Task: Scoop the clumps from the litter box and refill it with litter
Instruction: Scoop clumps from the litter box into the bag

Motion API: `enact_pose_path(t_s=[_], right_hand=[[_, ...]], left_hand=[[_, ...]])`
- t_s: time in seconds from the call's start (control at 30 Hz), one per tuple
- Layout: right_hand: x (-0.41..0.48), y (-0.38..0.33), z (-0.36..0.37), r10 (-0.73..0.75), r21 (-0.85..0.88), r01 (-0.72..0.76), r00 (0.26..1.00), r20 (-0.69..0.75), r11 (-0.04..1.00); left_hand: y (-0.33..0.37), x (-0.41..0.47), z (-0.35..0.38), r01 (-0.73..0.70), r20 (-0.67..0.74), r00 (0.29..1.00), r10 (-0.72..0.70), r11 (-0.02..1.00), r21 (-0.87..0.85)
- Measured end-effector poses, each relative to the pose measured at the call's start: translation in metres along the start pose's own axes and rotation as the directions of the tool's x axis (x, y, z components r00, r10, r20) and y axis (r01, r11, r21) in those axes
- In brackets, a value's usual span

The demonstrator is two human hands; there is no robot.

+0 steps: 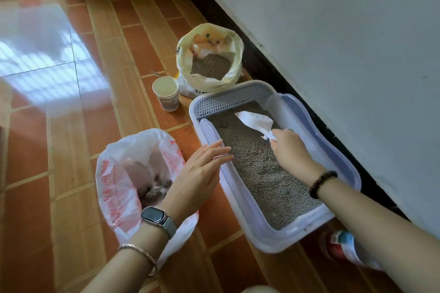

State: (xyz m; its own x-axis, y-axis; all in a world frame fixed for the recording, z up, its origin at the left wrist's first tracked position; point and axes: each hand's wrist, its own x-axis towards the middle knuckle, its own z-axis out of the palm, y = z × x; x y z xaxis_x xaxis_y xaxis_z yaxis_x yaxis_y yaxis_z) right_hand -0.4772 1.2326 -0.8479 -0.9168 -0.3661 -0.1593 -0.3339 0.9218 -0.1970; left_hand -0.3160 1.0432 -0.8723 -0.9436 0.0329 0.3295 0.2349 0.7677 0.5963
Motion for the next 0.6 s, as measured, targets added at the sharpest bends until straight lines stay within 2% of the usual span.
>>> enact_pose_path(t_s=[0.13,0.4,0.6], right_hand=[[0.021,-0.016,0.017,0.02,-0.011,-0.021,0.997,-0.069,1.0],[0.038,-0.042,0.03,0.022,-0.073,-0.029,0.996,-0.09,0.997],[0.03,-0.04,0.015,-0.155,-0.122,0.154,0.988,-0.002,0.981]], left_hand=[[-0.004,-0.001,-0.002,-0.024,0.043,0.999,0.025,1.0,-0.01],[-0.004,-0.001,-0.002,-0.018,0.041,0.999,0.018,1.0,-0.022],[-0.002,-0.002,0.0,-0.004,0.022,1.0,0.004,1.0,-0.021]])
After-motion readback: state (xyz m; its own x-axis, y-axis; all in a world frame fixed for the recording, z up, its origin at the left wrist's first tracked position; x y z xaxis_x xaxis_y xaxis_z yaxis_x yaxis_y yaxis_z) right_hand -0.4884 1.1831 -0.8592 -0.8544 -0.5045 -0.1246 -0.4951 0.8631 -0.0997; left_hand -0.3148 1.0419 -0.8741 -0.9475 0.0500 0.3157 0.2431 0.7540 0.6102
